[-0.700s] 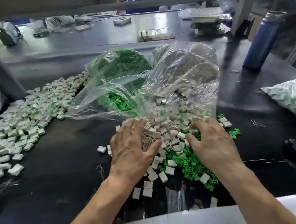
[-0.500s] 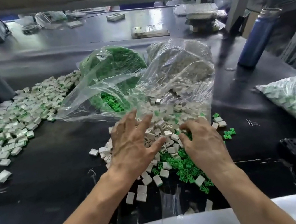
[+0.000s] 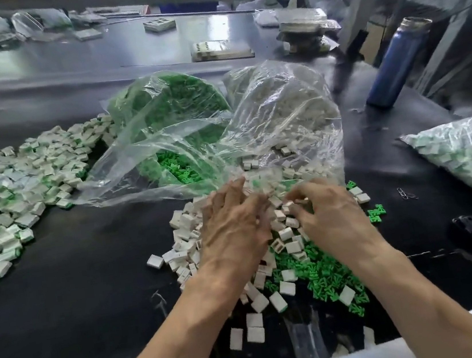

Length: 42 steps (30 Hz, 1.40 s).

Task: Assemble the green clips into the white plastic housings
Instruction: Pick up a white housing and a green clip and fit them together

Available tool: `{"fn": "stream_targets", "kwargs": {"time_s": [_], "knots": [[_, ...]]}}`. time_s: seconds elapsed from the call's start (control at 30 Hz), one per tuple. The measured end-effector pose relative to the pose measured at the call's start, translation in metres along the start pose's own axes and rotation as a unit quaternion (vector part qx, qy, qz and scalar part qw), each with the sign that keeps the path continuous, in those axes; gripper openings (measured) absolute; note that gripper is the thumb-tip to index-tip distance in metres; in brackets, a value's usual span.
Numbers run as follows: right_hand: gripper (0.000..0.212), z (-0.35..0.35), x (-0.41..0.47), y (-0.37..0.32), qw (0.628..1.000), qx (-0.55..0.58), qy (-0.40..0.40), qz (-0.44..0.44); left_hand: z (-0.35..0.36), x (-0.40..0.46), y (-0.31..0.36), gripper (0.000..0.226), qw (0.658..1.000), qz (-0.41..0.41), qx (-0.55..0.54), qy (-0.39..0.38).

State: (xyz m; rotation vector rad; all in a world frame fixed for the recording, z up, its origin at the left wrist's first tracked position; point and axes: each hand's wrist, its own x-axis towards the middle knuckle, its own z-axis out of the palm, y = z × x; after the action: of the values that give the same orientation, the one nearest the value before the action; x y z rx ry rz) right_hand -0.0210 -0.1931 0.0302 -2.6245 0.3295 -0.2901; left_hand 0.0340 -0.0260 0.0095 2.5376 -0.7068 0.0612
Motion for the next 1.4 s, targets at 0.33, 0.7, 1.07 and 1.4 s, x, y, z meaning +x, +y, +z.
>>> {"fn": "stream_targets", "kwargs": {"time_s": [0.33,0.7,1.07,1.4], "knots": [[0.046,-0.014,-0.054,0.018,0.990,-0.017,-0.039,0.133,-0.004,-0.053,-0.011,0.079,0.988,-0.081,0.093,-0.097],[0.043,-0.012,-0.007,0.011,0.995,-0.022,-0.097,0.031,-0.008,-0.031,0.000,0.052,0.995,-0.092,0.035,-0.007],[0.009,-0.010,0.013,0.007,0.999,0.005,-0.052,-0.015,-0.021,-0.012,-0.006,0.015,0.993,-0.054,0.022,0.099],[0.008,-0.019,0.046,-0.020,0.988,0.152,-0.002,-0.041,-0.018,-0.005,-0.010,0.015,0.996,-0.043,0.005,0.083]]}}
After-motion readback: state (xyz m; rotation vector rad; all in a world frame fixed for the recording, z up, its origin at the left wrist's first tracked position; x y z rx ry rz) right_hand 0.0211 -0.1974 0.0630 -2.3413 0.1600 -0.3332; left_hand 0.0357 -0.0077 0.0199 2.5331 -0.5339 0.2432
